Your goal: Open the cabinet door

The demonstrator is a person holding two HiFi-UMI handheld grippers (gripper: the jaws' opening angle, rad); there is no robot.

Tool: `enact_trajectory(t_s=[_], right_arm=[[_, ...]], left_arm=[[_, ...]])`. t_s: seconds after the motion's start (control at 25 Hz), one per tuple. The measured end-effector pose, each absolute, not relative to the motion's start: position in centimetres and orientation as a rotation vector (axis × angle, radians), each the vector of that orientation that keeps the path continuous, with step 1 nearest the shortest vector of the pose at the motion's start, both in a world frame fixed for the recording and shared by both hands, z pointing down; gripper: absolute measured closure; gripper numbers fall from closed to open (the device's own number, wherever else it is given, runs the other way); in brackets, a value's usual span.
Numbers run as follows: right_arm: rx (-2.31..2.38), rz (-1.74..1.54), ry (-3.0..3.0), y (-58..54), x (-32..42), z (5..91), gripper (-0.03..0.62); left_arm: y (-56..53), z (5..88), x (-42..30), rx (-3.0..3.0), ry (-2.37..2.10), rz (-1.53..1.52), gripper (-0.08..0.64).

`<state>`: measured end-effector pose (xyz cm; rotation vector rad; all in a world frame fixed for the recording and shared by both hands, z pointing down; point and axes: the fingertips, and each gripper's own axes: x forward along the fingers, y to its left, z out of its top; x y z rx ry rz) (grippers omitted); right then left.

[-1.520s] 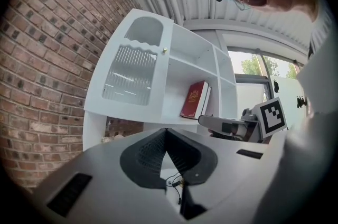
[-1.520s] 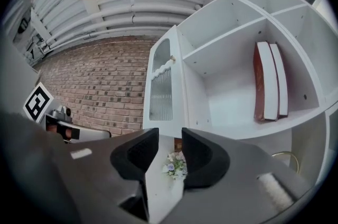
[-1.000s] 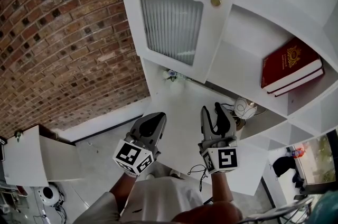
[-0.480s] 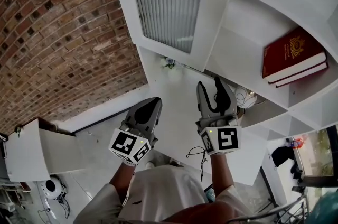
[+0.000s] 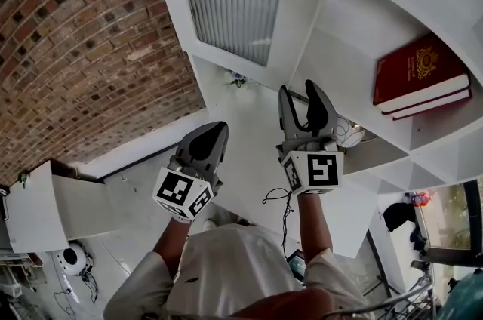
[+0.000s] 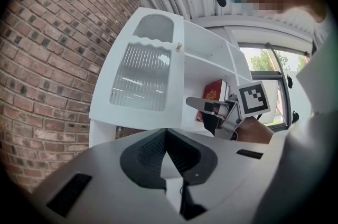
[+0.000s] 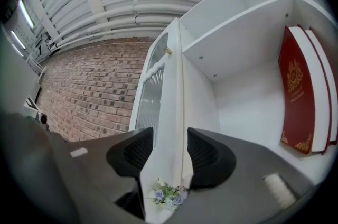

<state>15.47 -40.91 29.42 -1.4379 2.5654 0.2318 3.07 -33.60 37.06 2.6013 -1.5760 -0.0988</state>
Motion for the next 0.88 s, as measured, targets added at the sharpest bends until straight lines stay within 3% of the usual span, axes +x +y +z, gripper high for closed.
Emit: enact_trajectory(t_s=[0.88], right_arm=[[-1.462,0.192,2.574,-44.8,13.8,29.6,0.38]], left_arm=[[-34.3,37.3,2.7,2.564,-1.588,-0.093,0.551]])
